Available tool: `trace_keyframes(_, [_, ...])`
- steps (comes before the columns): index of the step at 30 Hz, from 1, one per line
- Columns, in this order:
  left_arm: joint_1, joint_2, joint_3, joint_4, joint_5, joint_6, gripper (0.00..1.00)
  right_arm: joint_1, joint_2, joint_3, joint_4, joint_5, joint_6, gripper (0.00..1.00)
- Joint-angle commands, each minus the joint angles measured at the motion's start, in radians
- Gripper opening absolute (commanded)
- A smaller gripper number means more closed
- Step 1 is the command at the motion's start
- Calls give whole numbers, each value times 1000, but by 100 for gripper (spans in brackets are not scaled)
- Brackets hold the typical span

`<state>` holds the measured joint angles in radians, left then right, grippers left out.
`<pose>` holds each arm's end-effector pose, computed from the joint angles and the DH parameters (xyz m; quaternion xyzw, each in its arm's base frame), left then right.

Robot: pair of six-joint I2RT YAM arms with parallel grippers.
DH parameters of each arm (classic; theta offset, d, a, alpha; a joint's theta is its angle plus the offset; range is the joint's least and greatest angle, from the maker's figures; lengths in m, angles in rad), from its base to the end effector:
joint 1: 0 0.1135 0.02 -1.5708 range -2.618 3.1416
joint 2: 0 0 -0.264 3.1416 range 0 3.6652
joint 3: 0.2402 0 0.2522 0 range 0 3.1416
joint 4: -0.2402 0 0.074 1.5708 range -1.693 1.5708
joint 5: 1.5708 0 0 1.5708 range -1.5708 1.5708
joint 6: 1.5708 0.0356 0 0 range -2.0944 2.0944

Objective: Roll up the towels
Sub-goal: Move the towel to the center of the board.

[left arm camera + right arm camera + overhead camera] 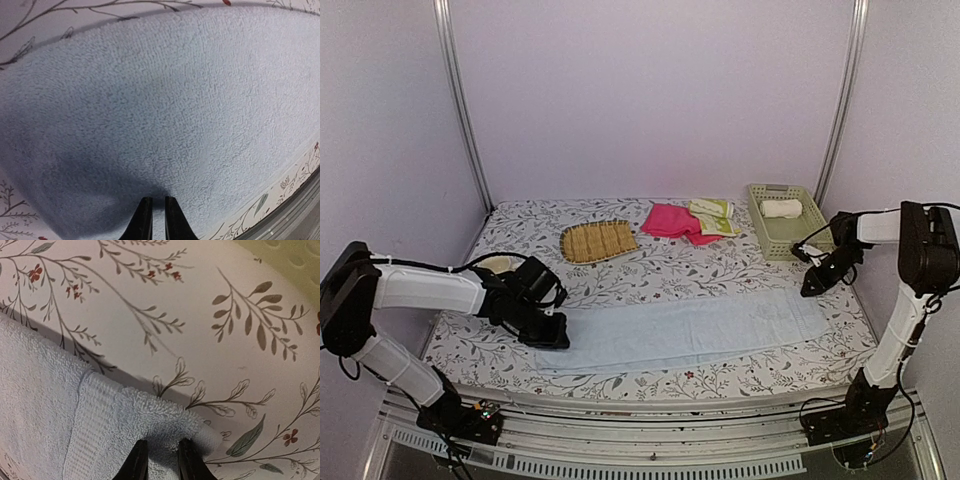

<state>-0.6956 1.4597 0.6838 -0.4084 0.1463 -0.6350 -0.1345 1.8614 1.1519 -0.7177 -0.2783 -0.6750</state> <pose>0.1876 -0.1634 0.1460 0.0437 0.9779 -0.1747 0.1064 0.3343 -0.0354 0.1453 -0.2733 0.9493 0.0992 0.1198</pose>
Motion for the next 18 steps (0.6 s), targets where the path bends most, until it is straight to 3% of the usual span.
trace_keyframes(1, [-31, 20, -2, 60, 1, -19, 12, 0, 89, 105, 51, 69, 41, 25])
trace_keyframes(8, [-76, 9, 55, 118, -23, 11, 20, -1, 31, 145, 19, -13, 95, 30])
trace_keyframes(18, [-76, 53, 214, 123, -92, 131, 22, -17, -189, 67, -25, -24, 122, 38])
